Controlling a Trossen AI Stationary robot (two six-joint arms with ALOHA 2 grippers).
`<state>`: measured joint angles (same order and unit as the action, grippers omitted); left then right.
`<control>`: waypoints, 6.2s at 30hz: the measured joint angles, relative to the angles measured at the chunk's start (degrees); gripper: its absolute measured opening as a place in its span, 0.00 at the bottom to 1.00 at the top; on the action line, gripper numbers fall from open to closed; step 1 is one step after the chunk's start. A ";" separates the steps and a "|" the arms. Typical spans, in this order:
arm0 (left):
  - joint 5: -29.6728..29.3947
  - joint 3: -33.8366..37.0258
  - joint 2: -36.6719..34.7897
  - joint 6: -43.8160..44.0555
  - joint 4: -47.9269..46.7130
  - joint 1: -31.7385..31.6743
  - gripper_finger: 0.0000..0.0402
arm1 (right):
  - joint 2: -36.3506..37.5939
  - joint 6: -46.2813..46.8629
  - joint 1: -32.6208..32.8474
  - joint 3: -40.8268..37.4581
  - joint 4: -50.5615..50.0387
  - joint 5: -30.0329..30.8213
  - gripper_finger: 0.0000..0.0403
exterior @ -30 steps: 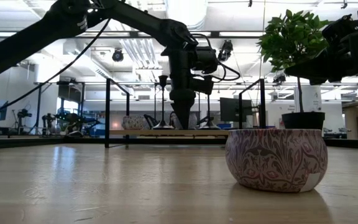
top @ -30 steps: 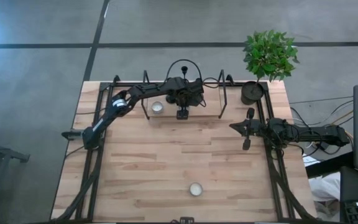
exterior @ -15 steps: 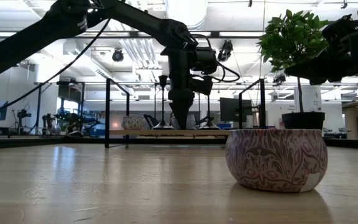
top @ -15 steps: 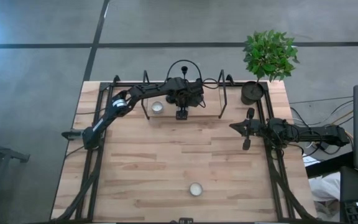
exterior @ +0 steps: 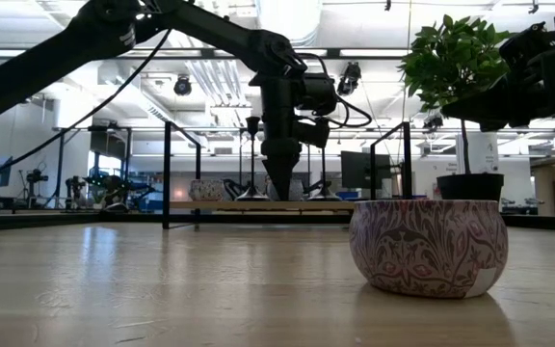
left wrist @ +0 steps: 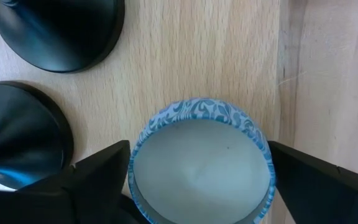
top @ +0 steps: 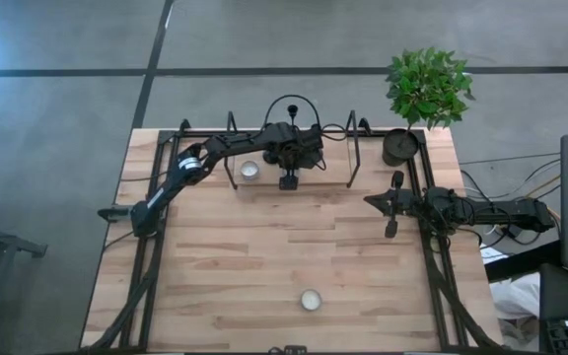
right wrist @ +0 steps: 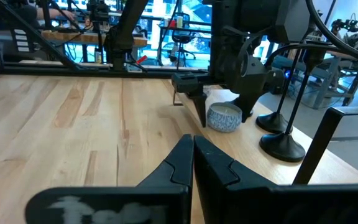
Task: Pick & Place candle stick holders
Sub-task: Put the blue scented candle on the shelf, then put the pink scented candle on the shelf
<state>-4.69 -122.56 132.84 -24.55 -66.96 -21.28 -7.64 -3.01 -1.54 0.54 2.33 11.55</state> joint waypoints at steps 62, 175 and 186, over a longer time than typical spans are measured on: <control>-12.28 -12.38 -0.11 -0.93 -9.65 5.36 0.99 | 0.00 0.00 0.02 -0.01 0.01 0.00 0.02; -4.37 119.99 -114.30 21.16 90.87 25.88 0.99 | -0.02 0.00 0.01 0.00 0.02 0.00 0.02; -4.19 122.03 -130.43 20.21 76.05 25.69 0.99 | 0.00 0.00 0.02 -0.01 0.02 0.00 0.02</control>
<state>-8.88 -0.54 2.40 -4.33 9.09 4.42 -7.64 -3.01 -1.52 0.54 2.35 11.55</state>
